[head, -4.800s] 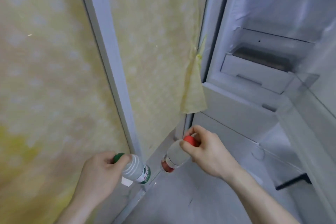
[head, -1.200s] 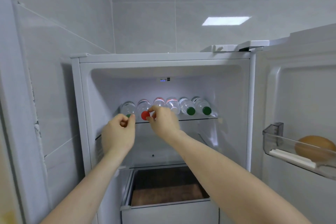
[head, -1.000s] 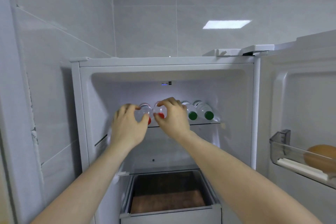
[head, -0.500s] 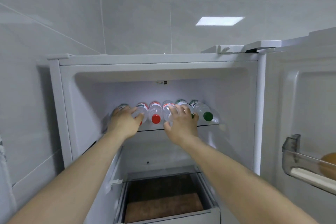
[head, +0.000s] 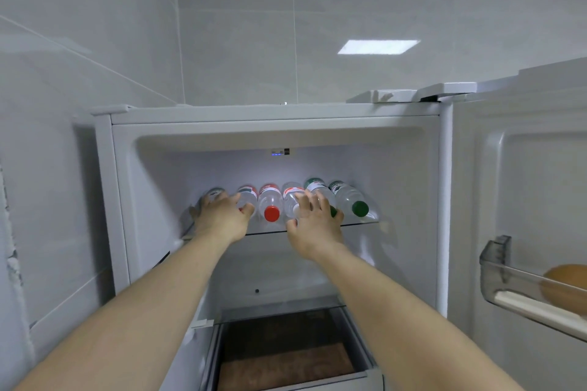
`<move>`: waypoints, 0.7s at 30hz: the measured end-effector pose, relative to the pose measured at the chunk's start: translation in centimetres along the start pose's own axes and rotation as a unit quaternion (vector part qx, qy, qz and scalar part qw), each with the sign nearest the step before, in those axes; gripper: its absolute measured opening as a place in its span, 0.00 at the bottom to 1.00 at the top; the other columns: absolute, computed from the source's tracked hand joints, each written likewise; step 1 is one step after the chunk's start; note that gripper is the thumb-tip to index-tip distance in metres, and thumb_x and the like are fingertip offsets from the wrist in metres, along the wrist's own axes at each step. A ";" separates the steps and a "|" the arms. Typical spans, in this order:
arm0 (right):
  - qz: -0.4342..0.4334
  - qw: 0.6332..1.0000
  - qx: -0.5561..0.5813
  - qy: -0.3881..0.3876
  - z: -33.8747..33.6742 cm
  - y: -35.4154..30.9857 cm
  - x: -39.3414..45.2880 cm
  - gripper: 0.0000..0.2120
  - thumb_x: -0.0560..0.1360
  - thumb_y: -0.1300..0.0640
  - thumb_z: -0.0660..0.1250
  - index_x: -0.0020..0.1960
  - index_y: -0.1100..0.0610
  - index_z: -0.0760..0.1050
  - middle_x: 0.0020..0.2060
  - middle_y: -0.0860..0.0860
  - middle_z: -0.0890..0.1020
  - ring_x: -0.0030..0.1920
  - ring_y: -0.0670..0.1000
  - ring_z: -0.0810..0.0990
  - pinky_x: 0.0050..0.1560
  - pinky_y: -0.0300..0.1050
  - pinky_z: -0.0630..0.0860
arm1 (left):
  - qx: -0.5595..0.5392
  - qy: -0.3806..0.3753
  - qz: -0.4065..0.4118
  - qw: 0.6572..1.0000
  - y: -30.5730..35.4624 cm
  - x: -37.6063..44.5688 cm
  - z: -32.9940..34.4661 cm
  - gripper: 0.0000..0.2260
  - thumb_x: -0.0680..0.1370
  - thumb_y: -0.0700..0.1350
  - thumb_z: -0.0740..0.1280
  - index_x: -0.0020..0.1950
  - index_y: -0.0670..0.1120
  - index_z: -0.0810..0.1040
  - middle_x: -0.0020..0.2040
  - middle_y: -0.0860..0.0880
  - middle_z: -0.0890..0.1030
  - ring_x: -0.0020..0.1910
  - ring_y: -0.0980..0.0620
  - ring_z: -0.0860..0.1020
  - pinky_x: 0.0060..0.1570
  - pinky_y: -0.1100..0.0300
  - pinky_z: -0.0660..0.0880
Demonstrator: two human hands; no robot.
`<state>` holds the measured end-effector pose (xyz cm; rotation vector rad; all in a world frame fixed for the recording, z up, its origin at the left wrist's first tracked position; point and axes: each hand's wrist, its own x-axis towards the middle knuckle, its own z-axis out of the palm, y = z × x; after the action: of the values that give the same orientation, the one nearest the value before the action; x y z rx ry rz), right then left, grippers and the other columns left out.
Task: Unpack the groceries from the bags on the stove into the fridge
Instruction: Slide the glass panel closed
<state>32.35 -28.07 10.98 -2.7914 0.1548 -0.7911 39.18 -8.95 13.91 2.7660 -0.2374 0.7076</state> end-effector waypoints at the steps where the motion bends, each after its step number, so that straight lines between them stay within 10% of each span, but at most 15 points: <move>1: -0.001 1.000 -0.002 -0.008 -0.1 0.0 -0.1 0.30 0.80 0.50 0.53 0.81 0.50 0.52 0.82 0.49 0.52 0.82 0.52 0.44 0.75 0.66 0.56 | 0.015 -0.006 -0.008 1.000 0.1 -0.1 -0.1 0.21 0.82 0.58 0.52 0.68 0.54 0.75 0.68 0.44 0.75 0.69 0.38 0.69 0.70 0.37 0.64; 7: -0.043 0.995 0.081 0.035 -1.9 0.5 -2.2 0.32 0.77 0.55 0.63 0.80 0.51 0.59 0.81 0.49 0.58 0.82 0.56 0.48 0.79 0.60 0.57 | -0.109 0.096 0.008 0.989 2.1 -4.7 -2.3 0.12 0.79 0.47 0.60 0.48 0.49 0.83 0.47 0.43 0.83 0.48 0.40 0.75 0.52 0.51 0.73; 13: -0.010 0.923 0.365 0.117 -3.1 0.4 -10.8 0.27 0.74 0.60 0.67 0.71 0.46 0.71 0.76 0.46 0.68 0.79 0.47 0.62 0.78 0.49 0.63 | -0.275 0.161 0.014 0.948 3.2 -12.1 -3.8 0.09 0.75 0.41 0.69 0.52 0.51 0.86 0.55 0.51 0.84 0.58 0.46 0.78 0.53 0.55 0.73; 21: -0.037 0.936 0.327 -0.122 -3.5 2.7 -23.1 0.23 0.80 0.50 0.70 0.73 0.40 0.70 0.73 0.34 0.65 0.72 0.35 0.62 0.77 0.39 0.60 | -0.319 0.095 0.031 0.943 0.0 -26.8 -1.4 0.10 0.78 0.44 0.71 0.55 0.60 0.82 0.62 0.65 0.76 0.64 0.62 0.71 0.62 0.71 0.63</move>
<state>10.78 -27.60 1.57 -2.2314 -0.2226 -0.3982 15.30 -6.10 1.92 2.0700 -0.4287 0.7449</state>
